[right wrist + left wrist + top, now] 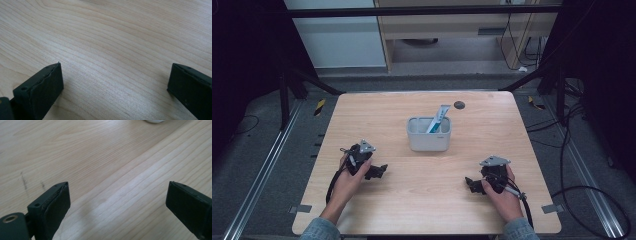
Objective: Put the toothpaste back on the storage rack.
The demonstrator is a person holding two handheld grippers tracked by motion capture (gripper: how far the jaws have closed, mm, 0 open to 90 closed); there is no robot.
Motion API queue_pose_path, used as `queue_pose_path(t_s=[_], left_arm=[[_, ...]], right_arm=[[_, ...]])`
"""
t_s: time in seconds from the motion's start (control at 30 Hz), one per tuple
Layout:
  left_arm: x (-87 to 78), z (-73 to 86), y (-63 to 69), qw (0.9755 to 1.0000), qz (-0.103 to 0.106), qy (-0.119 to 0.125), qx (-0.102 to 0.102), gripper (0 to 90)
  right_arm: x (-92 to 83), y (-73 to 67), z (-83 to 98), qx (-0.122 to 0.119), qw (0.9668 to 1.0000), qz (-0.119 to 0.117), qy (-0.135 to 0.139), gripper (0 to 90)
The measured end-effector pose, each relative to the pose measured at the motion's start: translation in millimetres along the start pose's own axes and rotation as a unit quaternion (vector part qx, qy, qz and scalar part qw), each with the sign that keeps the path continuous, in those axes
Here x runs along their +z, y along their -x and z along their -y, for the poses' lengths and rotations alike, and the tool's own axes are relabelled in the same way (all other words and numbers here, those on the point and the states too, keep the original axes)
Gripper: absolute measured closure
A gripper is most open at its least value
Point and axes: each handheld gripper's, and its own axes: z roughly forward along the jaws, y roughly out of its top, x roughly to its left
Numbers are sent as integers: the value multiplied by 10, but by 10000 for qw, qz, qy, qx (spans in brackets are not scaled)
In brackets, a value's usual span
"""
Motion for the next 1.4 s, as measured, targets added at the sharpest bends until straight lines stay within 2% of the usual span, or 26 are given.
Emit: queue_pose_path(t_s=[0.3,0.43,0.6,0.73,0.93,1.17,1.4], left_arm=[[2,196,-255,9991,-248,-60,-330,55],[-8,278,-370,9979,-396,-27,-512,56],[-22,352,-491,9956,-482,87,-793,58],[-16,383,-546,9948,-555,62,-850,59],[7,401,-586,9941,-515,131,-944,50],[40,423,-595,9941,-489,287,-922,21],[45,422,-593,9944,-475,258,-912,4]], right_arm=[[0,0,0,-1,10000,0,0,3],[0,0,0,-1,10000,0,1,4],[0,0,0,0,10000,0,2,4],[0,0,0,0,10000,0,1,4],[0,0,0,0,10000,-1,1,3],[0,0,0,0,10000,0,1,4],[0,-1,0,-1,10000,2,0,4]])
